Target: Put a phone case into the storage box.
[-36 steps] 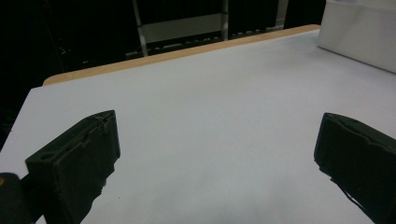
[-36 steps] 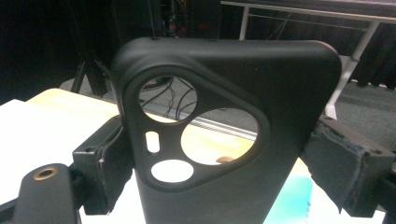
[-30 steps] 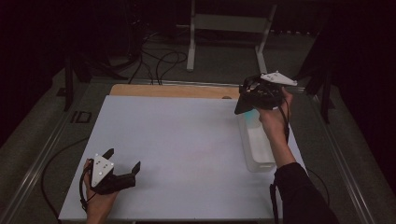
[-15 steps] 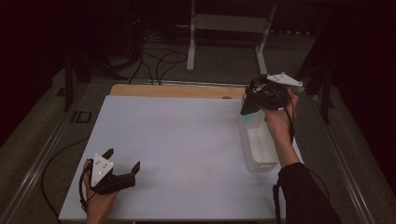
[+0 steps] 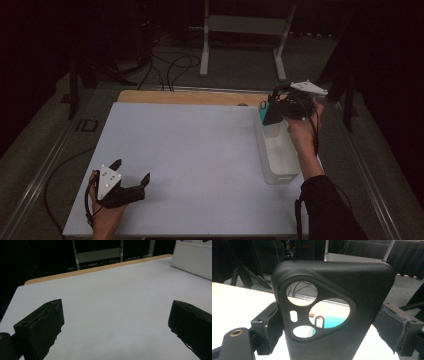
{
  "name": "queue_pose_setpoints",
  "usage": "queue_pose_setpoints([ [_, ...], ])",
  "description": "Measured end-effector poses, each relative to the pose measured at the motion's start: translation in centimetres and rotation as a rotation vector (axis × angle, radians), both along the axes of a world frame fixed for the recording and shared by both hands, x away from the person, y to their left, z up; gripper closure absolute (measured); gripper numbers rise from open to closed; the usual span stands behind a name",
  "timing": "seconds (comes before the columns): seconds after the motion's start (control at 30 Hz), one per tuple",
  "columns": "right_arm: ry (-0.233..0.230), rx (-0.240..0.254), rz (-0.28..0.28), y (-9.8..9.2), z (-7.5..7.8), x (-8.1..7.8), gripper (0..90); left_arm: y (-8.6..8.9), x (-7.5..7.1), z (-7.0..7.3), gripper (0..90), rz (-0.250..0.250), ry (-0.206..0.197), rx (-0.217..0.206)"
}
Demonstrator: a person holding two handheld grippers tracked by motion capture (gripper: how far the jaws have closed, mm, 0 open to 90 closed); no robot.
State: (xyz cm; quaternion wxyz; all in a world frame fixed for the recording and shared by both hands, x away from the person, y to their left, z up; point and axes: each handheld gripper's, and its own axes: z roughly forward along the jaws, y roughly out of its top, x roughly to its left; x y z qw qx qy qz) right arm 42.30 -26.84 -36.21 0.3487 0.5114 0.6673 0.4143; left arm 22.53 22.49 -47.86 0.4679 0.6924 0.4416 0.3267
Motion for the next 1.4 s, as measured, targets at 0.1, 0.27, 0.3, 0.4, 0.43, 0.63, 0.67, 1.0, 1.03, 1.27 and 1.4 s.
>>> queue_pose_setpoints([
  [0.1,0.005,-0.002,-0.004,-0.1,-0.2,0.1,14.4,0.0,0.0,0.0,0.7,0.000,-0.001,0.000],
  [0.27,0.019,0.002,-0.011,-0.2,-0.9,0.2,14.4,-0.1,0.0,0.0,0.7,-0.001,-0.001,0.001],
  [0.3,0.019,0.002,-0.011,-0.2,-0.9,0.2,14.4,-0.1,0.0,0.0,0.7,-0.001,-0.001,0.001],
  [0.4,0.030,-0.003,-0.013,-0.2,-1.3,0.3,14.3,-0.1,0.1,0.0,0.7,-0.002,-0.001,0.002],
  [0.43,0.032,-0.003,-0.017,-0.2,-1.5,0.3,14.3,-0.1,0.1,0.0,0.7,-0.002,-0.001,0.002],
  [0.63,0.047,0.001,-0.029,-0.4,-2.1,0.5,14.3,-0.2,0.1,0.0,0.7,-0.005,0.000,0.003],
  [0.67,0.049,0.001,-0.029,-0.4,-2.2,0.5,14.3,-0.1,0.1,0.0,0.7,-0.007,0.000,-0.002],
  [1.0,0.070,-0.005,-0.037,-0.1,-3.1,0.8,14.3,-0.1,0.1,0.1,0.7,-0.008,0.000,-0.005],
  [1.03,0.072,-0.003,-0.038,-0.1,-3.2,0.8,14.3,-0.1,0.1,0.1,0.7,-0.008,-0.001,-0.006],
  [1.27,0.085,-0.006,-0.043,-0.2,-3.8,1.0,14.3,-0.1,0.1,0.1,0.7,-0.007,-0.001,-0.006],
  [1.4,0.089,-0.010,-0.044,-0.2,-4.1,1.0,14.3,-0.1,0.1,0.0,0.7,-0.008,0.000,-0.006],
])
